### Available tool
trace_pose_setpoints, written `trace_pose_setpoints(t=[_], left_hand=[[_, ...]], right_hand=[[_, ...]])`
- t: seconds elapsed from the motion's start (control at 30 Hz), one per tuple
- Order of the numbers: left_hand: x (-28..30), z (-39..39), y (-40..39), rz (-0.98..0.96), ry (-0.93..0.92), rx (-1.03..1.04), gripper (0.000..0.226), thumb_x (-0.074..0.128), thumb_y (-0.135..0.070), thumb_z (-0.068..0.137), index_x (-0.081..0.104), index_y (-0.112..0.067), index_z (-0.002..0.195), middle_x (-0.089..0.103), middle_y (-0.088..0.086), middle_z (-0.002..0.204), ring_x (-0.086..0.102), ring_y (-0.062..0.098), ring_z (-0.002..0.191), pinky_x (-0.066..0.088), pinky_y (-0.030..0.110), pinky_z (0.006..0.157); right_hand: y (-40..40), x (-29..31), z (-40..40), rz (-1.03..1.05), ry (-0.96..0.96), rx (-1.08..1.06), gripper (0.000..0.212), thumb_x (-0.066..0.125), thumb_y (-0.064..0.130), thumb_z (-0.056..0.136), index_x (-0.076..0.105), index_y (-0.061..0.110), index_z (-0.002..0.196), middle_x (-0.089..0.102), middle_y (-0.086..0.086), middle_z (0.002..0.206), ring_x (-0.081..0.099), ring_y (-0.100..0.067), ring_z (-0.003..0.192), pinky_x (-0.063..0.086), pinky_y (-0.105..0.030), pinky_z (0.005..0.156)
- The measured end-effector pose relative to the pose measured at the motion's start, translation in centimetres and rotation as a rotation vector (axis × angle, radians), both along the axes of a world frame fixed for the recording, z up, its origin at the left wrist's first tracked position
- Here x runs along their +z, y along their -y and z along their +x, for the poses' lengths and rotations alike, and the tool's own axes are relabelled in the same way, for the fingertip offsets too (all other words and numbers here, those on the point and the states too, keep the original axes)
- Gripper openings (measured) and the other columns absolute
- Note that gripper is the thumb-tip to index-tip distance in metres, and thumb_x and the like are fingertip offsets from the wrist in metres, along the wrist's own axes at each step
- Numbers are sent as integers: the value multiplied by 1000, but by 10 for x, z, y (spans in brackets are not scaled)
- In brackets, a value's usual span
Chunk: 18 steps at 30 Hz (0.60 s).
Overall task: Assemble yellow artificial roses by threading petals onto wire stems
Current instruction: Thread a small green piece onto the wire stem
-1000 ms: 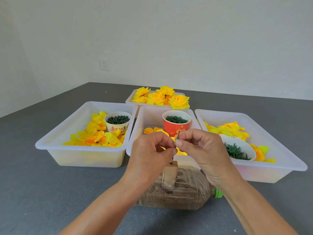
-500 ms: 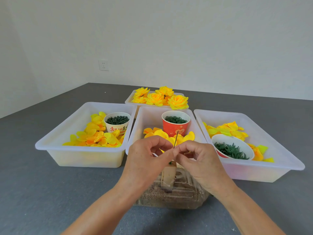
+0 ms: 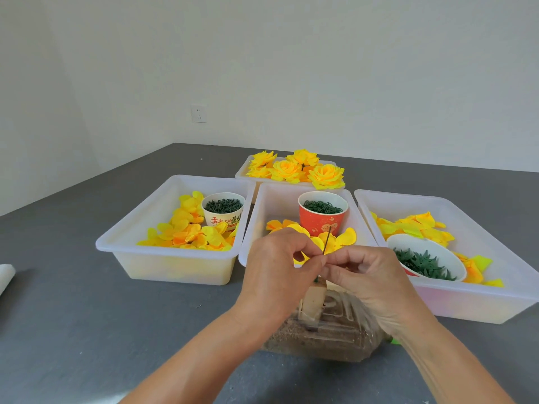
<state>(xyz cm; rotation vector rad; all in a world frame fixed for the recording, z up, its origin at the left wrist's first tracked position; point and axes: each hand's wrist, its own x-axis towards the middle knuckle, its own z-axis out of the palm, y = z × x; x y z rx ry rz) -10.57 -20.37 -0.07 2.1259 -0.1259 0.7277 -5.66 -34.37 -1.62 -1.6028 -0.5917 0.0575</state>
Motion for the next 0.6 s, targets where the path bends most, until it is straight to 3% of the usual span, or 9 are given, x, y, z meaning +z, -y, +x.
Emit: trace_pose_setpoints(t=[0.17,0.27,0.37,0.43,0.53,0.6], left_hand=[[1,1,-1,54,24,-17,6,73,-9,75,70,-13,71,60,-9,69,52,5,65,42,20,63],[3,2,-2,54,8,-27,9,74,-11,75,71,-16,69,57,-13,64,50,2,62,42,18,60],[8,8,-13,-32,-102,-120,12,74,-16,77,71,-23,67,60,-19,58,51,-4,57,38,8,56],[14,19,-31,-42,-112,-90,10,70,-15,80,73,-21,72,67,-14,65,54,-2,61,40,9,58],[23,44,-73,163,-122,149,11,64,-6,82,74,-11,83,72,2,84,61,13,78,45,22,72],[24,60,-103,404,-245,309,20,58,-2,83,71,-13,93,69,4,97,61,21,91,45,28,75]], right_hand=[[0,0,-1,-5,-11,2,24,76,38,50,76,26,70,72,-2,69,63,-7,65,53,-20,65],[1,2,-3,-11,-16,-8,23,77,38,51,76,26,71,72,-4,70,63,-9,66,54,-22,67],[3,4,-3,-37,-26,-9,11,79,15,64,76,24,70,72,-3,70,64,-8,65,53,-19,65],[3,4,-2,-41,-40,-23,20,76,2,68,75,22,66,72,-1,69,63,-6,65,53,-18,64],[3,5,-2,-20,-67,-24,21,76,-3,68,74,17,60,72,0,70,63,-6,65,53,-17,63],[3,5,-2,0,-82,-19,20,75,-4,68,73,14,60,72,-2,70,63,-8,65,53,-18,62]])
